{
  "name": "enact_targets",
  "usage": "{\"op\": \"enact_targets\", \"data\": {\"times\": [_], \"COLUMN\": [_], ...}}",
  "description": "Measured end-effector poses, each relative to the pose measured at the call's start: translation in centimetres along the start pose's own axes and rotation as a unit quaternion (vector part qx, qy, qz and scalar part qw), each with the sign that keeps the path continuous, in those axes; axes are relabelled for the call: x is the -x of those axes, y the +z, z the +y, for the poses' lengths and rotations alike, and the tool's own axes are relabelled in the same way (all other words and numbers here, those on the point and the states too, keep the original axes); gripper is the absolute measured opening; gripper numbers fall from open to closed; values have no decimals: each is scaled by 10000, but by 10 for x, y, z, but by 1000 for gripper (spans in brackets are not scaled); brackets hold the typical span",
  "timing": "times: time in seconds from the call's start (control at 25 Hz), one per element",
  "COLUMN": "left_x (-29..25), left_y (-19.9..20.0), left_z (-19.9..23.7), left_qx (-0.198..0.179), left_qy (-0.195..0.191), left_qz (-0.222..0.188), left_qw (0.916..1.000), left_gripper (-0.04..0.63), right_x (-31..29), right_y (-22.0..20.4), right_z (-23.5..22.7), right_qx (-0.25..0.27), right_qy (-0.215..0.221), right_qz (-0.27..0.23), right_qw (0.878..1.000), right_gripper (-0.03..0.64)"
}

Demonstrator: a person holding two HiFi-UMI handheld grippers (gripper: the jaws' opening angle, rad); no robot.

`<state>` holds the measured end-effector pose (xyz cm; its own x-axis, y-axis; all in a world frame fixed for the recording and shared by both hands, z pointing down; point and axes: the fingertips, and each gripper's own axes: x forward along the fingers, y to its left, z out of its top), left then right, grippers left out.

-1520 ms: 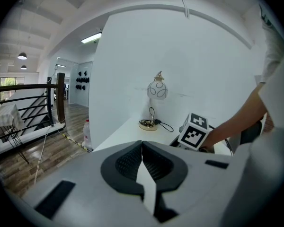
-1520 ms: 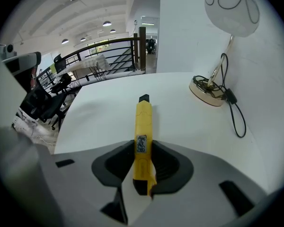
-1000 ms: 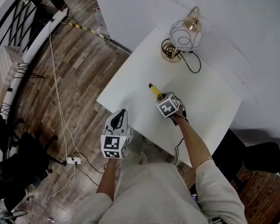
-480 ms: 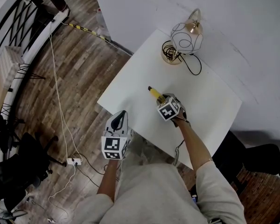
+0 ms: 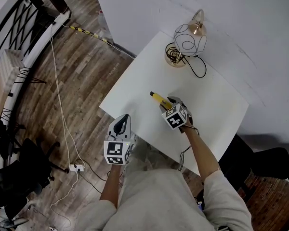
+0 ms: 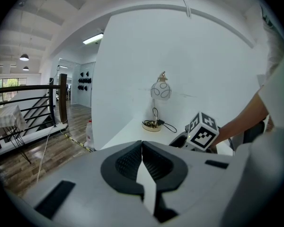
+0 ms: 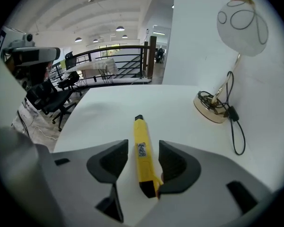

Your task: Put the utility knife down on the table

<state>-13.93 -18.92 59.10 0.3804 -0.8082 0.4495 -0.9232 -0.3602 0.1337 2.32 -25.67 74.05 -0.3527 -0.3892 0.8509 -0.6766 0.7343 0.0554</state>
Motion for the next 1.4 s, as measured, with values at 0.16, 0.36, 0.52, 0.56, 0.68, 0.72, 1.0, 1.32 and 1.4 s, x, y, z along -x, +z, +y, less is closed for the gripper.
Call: {"op": "enact_targets", "data": {"times": [0.16, 0.36, 0.52, 0.56, 0.68, 0.72, 1.0, 1.32, 1.4], "left_x": [-1, -1, -2, -2, -2, -1, 10, 26, 27], "left_y": [3, 9, 12, 13, 16, 17, 32, 65, 76], "left_z": [2, 2, -1, -3, -9, -12, -26, -37, -39], "left_qx": [-22, -96, -152, -165, -213, -230, -332, -480, -545], "left_qy": [23, 20, -6, -19, -72, -87, -145, -138, -136], "left_qz": [-24, -58, -83, -88, -118, -129, -289, -672, -798], "left_qw": [10000, 9999, 9998, 9998, 9997, 9996, 9989, 9965, 9952], "left_gripper": [6, 6, 6, 6, 6, 6, 6, 6, 6], "right_x": [24, 58, 94, 103, 128, 136, 188, 234, 243], "right_y": [5, 4, 5, 4, 4, 4, 7, 28, 34], "right_z": [-4, -2, -1, -2, -5, -5, -6, -15, -18], "right_qx": [-432, -811, -1082, -1129, -1272, -1324, -1556, -1623, -1585], "right_qy": [-208, -477, -677, -749, -947, -992, -1257, -1557, -1639], "right_qz": [-454, -992, -1418, -1526, -1807, -1885, -2365, -2917, -3038], "right_qw": [9978, 9906, 9816, 9790, 9707, 9680, 9508, 9297, 9250], "right_gripper": [154, 100, 63, 53, 30, 23, -2, -2, -2]}}
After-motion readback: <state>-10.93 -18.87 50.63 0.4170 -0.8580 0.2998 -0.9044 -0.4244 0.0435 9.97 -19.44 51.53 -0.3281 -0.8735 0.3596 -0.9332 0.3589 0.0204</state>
